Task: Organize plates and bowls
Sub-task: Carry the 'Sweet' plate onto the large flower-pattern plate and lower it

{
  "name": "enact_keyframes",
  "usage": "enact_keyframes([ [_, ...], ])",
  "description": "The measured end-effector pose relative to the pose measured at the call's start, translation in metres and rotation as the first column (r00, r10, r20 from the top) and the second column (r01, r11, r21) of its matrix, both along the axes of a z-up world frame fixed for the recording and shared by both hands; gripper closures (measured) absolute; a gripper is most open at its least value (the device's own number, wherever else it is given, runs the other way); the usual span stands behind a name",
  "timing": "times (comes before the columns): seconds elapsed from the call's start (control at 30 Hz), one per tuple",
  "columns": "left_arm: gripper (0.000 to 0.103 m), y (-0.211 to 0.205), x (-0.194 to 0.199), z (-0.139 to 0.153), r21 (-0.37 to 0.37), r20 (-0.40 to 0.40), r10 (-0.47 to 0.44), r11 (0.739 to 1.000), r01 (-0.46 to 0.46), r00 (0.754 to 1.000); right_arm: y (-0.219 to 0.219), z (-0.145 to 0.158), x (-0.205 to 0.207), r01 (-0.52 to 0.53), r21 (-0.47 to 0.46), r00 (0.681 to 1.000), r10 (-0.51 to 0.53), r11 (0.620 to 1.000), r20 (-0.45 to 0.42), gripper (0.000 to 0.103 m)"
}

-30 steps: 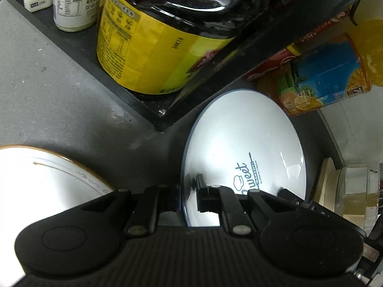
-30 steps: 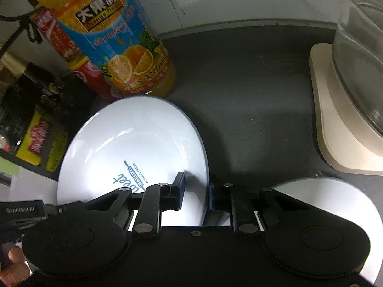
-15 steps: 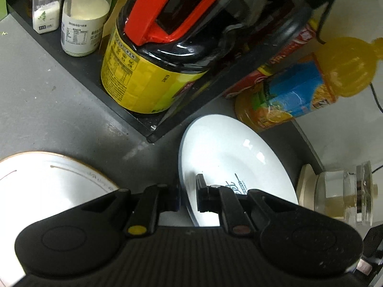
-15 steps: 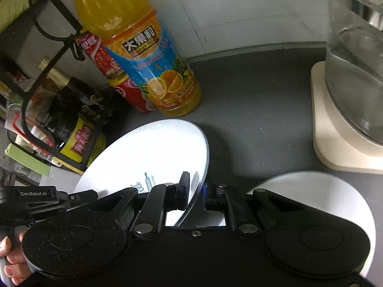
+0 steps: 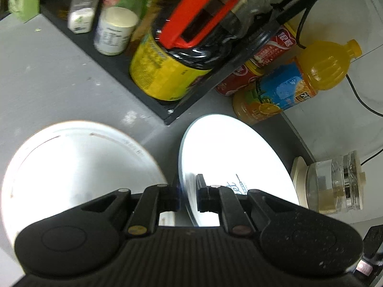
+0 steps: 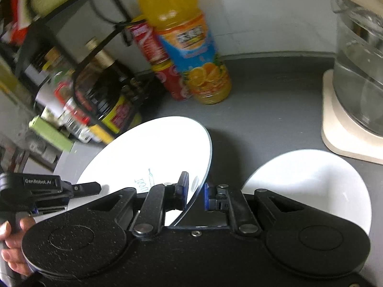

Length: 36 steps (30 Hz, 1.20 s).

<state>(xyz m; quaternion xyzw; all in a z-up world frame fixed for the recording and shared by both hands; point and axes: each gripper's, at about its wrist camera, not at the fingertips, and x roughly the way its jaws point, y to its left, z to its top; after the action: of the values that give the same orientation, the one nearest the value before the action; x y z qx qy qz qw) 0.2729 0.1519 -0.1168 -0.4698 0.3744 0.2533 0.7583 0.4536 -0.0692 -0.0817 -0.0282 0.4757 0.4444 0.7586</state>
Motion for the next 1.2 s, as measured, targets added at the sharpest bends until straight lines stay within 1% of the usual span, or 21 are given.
enact_keyframes([
  [0.27, 0.093, -0.007, -0.045, 0.003, -0.005, -0.007, 0.070, 0.997, -0.070, 0.997, 0.012, 0.005, -0.029, -0.118, 0.007, 0.993, 0.118, 0.993, 0.029, 0.090],
  [0.37, 0.093, -0.007, -0.063, 0.002, -0.006, -0.016, 0.097, 0.995, -0.097, 0.995, 0.021, 0.003, -0.038, -0.156, 0.006, 0.987, 0.156, 0.988, 0.024, 0.090],
  [0.47, 0.093, -0.006, -0.079, -0.002, -0.008, -0.028, 0.124, 0.992, -0.124, 0.992, 0.031, 0.002, -0.049, -0.199, 0.000, 0.979, 0.199, 0.980, 0.037, 0.090],
  [0.67, 0.093, -0.006, -0.110, -0.012, -0.030, -0.046, 0.174, 0.984, -0.176, 0.984, 0.045, -0.004, -0.066, -0.261, -0.021, 0.965, 0.262, 0.965, 0.028, 0.090],
  [0.87, 0.093, -0.003, -0.127, -0.025, -0.045, -0.077, 0.193, 0.979, -0.196, 0.978, 0.055, -0.011, -0.078, -0.294, -0.048, 0.955, 0.296, 0.955, 0.029, 0.090],
  [1.03, 0.093, 0.000, -0.136, -0.034, -0.063, -0.087, 0.197, 0.977, -0.203, 0.976, 0.061, -0.017, -0.086, -0.318, -0.066, 0.947, 0.320, 0.946, 0.027, 0.090],
  [1.2, 0.091, 0.005, -0.145, -0.046, -0.084, -0.127, 0.212, 0.971, -0.223, 0.969, 0.068, -0.026, -0.098, -0.342, -0.094, 0.938, 0.345, 0.935, 0.019, 0.090],
])
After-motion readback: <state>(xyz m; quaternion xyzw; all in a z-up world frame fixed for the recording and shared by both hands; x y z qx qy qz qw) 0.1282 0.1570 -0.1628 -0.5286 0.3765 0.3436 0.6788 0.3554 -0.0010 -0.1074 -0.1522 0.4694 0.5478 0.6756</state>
